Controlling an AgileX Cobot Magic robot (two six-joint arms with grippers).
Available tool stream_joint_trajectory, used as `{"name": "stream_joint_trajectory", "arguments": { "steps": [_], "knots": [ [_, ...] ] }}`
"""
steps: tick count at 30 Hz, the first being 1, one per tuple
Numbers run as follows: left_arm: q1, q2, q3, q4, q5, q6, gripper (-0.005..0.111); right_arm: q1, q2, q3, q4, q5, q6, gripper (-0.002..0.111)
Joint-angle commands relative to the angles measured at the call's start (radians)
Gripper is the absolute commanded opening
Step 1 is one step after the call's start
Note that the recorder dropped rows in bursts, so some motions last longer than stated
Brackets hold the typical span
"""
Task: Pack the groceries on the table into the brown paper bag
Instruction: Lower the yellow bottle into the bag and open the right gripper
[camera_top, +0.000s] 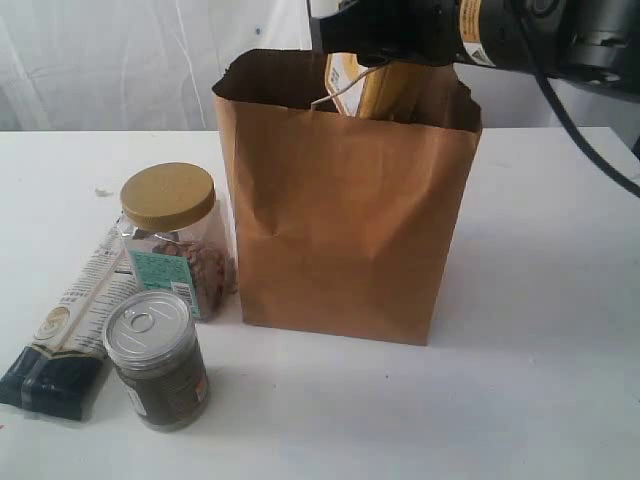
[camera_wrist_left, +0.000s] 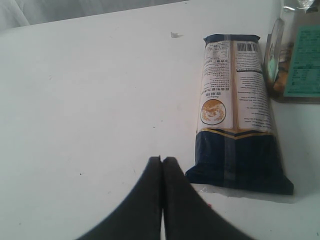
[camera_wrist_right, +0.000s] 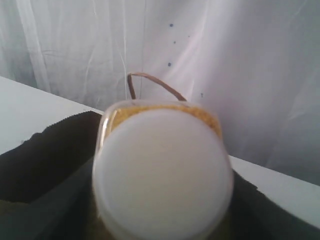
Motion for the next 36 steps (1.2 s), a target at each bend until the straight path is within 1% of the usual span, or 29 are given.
{"name": "stream_joint_trajectory", "arguments": {
  "steps": [1, 4, 10, 12, 16, 19, 23, 33, 36],
  "knots": [
    [0.001, -0.005, 0.003, -0.003, -0.004, -0.004, 0.000, -0.003, -0.014, -0.012, -0.019, -0.024, -0.008, 0.000],
    [0.001, -0.005, 0.003, -0.003, -0.004, -0.004, 0.000, -0.003, -0.014, -0.012, -0.019, -0.054, -0.008, 0.004],
    [0.001, -0.005, 0.003, -0.003, -0.004, -0.004, 0.000, -0.003, -0.014, -0.012, -0.017, -0.048, -0.005, 0.020],
    [0.001, -0.005, 0.003, -0.003, -0.004, -0.004, 0.000, -0.003, -0.014, -0.012, -0.017, -0.047, -0.005, 0.022],
    [0.001, -0.005, 0.003, -0.003, -0.004, -0.004, 0.000, -0.003, -0.014, -0.010, -0.011, -0.048, -0.005, 0.023],
    [0.001, -0.005, 0.003, -0.003, -0.004, -0.004, 0.000, -0.003, -0.004, -0.010, 0.030, -0.048, -0.003, 0.029],
    [0.001, -0.005, 0.003, -0.003, -0.004, -0.004, 0.000, -0.003, 0.017, -0.010, 0.038, -0.053, -0.003, 0.036],
    [0.001, -0.005, 0.003, -0.003, -0.004, -0.004, 0.000, -0.003, 0.061, -0.010, 0.038, -0.051, -0.003, 0.038],
    [0.001, -0.005, 0.003, -0.003, -0.004, -0.004, 0.000, -0.003, 0.072, -0.010, 0.038, -0.044, -0.003, 0.042]
  ]
}}
